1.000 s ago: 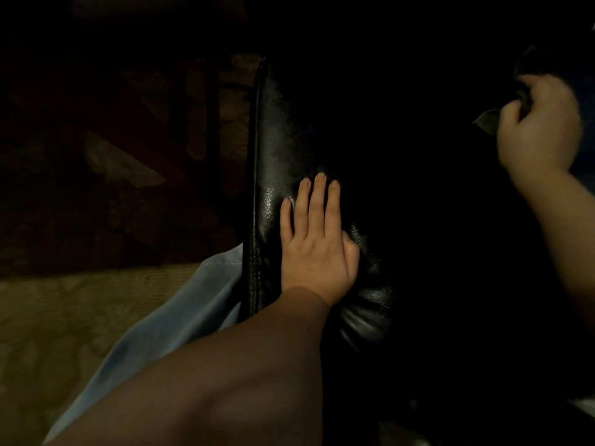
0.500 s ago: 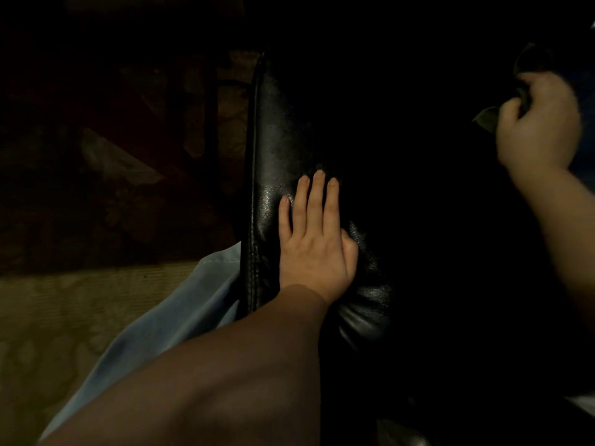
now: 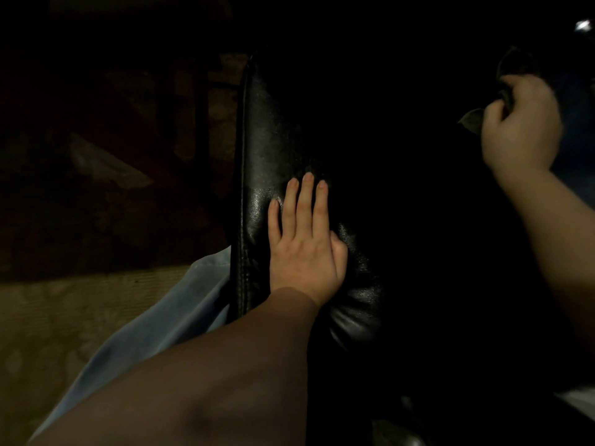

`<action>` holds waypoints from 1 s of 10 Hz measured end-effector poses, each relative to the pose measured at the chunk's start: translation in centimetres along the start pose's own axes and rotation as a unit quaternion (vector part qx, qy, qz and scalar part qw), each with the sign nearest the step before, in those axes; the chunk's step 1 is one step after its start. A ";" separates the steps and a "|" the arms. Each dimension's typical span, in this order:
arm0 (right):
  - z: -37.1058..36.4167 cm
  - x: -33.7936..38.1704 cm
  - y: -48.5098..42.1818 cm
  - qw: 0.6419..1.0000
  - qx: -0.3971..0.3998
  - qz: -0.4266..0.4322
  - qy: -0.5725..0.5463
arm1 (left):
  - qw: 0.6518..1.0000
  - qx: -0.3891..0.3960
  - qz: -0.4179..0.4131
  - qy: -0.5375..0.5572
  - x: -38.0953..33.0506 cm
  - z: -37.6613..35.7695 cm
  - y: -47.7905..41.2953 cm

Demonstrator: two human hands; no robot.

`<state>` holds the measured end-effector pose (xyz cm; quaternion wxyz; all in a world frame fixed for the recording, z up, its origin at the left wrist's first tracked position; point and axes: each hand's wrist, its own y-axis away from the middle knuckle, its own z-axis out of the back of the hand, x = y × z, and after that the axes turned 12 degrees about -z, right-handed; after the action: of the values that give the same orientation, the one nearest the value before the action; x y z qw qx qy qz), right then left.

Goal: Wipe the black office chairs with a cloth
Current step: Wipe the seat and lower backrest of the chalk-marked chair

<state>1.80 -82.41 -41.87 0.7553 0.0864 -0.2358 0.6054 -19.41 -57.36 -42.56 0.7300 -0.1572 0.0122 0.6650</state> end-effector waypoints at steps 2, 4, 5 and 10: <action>0.3 0.2 0.3 1.000 0.013 0.001 -0.008 | 1.000 0.002 0.002 -0.001 0.0 0.0 0.0; 0.4 0.4 0.3 1.000 0.010 -0.002 -0.003 | 1.000 0.003 0.001 0.000 0.0 0.0 0.0; 0.2 0.5 0.4 1.000 -0.008 -0.010 0.009 | 1.000 0.000 0.000 -0.004 0.0 -0.1 0.0; 0.9 1.0 0.8 1.000 0.014 -0.009 -0.001 | 1.000 0.007 0.001 -0.013 0.0 -0.1 0.0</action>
<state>0.92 -81.70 -40.71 0.7591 0.0993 -0.2274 0.6018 -19.35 -57.36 -42.60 0.7309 -0.1435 0.0079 0.6672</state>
